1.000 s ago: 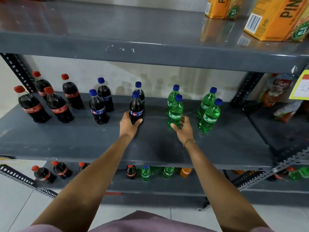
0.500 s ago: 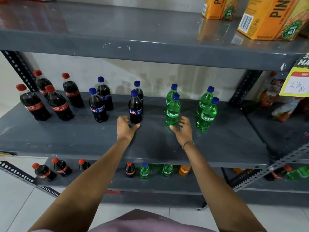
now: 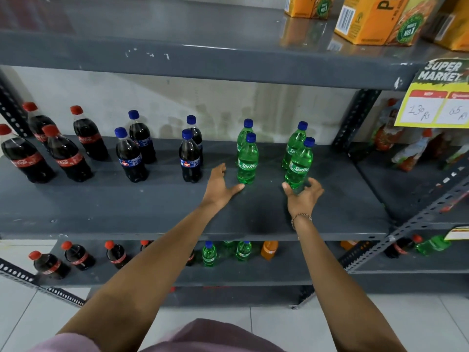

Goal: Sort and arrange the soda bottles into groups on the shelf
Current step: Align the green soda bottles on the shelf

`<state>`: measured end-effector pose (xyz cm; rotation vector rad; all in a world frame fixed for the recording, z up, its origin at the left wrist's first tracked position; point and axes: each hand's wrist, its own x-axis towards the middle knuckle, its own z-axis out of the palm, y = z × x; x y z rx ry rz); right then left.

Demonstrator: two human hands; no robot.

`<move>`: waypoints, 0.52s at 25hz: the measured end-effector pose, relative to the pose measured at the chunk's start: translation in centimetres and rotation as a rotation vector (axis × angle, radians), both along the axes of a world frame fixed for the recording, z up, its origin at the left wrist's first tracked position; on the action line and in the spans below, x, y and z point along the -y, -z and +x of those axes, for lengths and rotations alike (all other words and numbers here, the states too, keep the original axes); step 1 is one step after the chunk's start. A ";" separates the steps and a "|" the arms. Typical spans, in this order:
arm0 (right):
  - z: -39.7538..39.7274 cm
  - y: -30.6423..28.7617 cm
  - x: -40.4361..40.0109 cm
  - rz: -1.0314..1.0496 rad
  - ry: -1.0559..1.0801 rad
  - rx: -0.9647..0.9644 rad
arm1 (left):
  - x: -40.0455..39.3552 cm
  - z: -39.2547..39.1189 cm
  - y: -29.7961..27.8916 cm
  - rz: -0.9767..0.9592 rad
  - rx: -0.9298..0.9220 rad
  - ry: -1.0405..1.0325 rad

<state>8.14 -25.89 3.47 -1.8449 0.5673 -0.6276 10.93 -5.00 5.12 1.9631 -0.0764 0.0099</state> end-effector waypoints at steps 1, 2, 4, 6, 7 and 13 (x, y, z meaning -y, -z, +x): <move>0.2 -0.2 0.7 0.013 -0.066 -0.034 | 0.8 0.4 -0.3 0.023 -0.008 0.020; 0.4 -0.5 1.2 0.026 -0.113 -0.051 | 1.4 0.8 -0.5 0.049 -0.013 0.026; 1.0 -0.7 1.7 0.020 -0.156 -0.045 | 2.2 1.5 -0.8 0.060 -0.007 0.021; 1.3 -0.8 1.8 -0.010 -0.149 -0.044 | 3.0 2.0 -1.2 0.050 0.016 0.007; 1.4 -0.7 1.9 -0.014 -0.137 -0.043 | 3.2 2.3 -1.3 0.054 0.032 -0.001; 2.1 0.0 1.8 0.001 -0.076 -0.023 | 3.5 2.1 -0.9 0.061 0.051 -0.038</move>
